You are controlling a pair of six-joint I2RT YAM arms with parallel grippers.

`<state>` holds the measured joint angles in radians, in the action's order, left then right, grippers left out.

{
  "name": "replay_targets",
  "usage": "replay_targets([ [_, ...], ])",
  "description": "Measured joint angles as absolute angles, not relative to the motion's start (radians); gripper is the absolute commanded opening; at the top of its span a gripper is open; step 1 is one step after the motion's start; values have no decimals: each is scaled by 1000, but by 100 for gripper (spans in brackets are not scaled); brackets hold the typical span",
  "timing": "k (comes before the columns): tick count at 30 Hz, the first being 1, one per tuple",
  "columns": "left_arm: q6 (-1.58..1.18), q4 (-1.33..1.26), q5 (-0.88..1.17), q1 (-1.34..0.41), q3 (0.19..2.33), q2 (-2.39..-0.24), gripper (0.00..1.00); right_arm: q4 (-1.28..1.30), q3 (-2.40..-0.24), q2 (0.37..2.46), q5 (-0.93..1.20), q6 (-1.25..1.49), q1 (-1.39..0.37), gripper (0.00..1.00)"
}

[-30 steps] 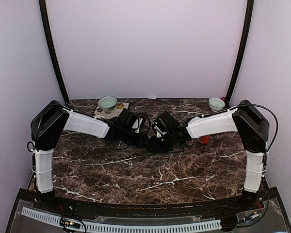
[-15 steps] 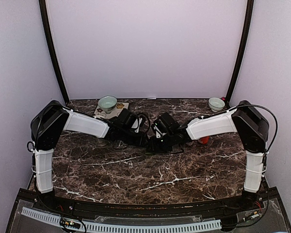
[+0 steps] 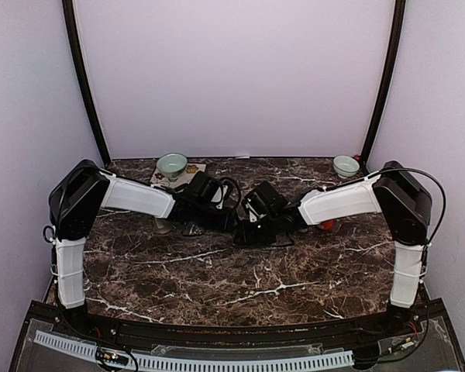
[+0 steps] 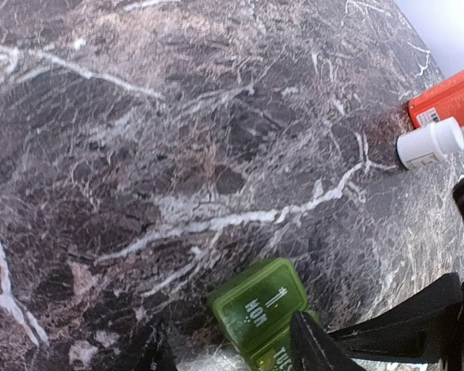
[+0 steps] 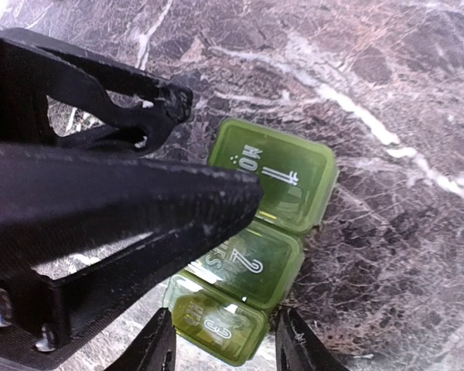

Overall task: Sort the pills into containers
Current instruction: Close the lid of the pill container on the pill container, then reset both arms

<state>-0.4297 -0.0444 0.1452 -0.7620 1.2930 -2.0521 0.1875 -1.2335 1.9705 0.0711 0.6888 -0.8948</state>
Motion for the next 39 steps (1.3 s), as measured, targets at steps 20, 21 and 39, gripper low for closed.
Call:
replay_targets([
  [20,-378,-55,-20,-762,1289,-1825,57,218,-1189,1792,-24,641,-896,47],
  [21,-365,-70,-46,-762,1272,-1788,57,219,-1180,1766,-46,633,-896,47],
  [39,22,-592,-503,-762,805,-1290,58,176,-972,1344,-680,423,-855,47],
])
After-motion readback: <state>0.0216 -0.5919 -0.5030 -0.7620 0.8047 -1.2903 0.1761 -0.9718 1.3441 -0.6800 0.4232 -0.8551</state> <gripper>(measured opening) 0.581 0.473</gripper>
